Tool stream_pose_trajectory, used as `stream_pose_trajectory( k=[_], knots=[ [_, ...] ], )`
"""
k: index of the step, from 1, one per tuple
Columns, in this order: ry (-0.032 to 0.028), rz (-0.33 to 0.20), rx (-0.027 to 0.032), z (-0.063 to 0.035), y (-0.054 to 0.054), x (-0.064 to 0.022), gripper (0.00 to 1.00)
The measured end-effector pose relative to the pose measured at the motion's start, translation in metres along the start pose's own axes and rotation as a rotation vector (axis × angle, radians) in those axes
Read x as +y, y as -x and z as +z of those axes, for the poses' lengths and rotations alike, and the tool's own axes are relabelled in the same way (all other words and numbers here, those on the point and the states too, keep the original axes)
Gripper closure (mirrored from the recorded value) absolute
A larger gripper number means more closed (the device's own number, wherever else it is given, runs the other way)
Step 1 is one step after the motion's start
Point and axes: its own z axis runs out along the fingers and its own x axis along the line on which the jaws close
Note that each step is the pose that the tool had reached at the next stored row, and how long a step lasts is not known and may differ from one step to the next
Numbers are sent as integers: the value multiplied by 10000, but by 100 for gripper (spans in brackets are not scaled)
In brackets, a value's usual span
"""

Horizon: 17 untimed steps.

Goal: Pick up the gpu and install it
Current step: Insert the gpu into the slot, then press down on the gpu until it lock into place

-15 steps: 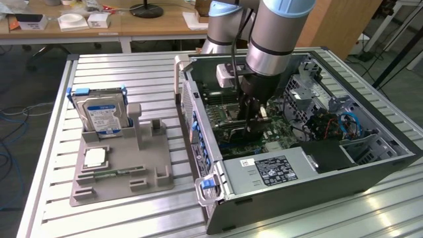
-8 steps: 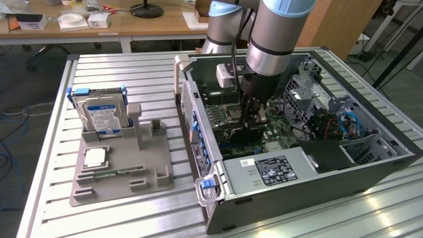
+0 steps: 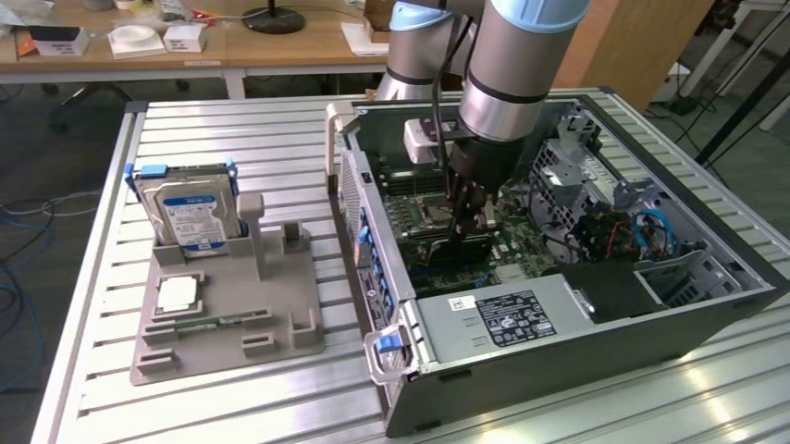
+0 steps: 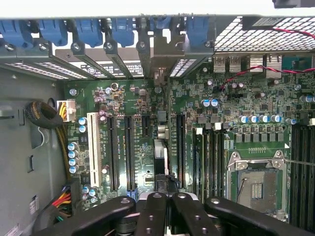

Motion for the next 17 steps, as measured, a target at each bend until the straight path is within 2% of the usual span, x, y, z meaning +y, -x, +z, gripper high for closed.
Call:
stream_pose_trajectory(
  k=[13,17],
  knots=[
    [0,0,1,0,0,0,89],
    [1,-1,6,50,-2,0,89]
  ],
)
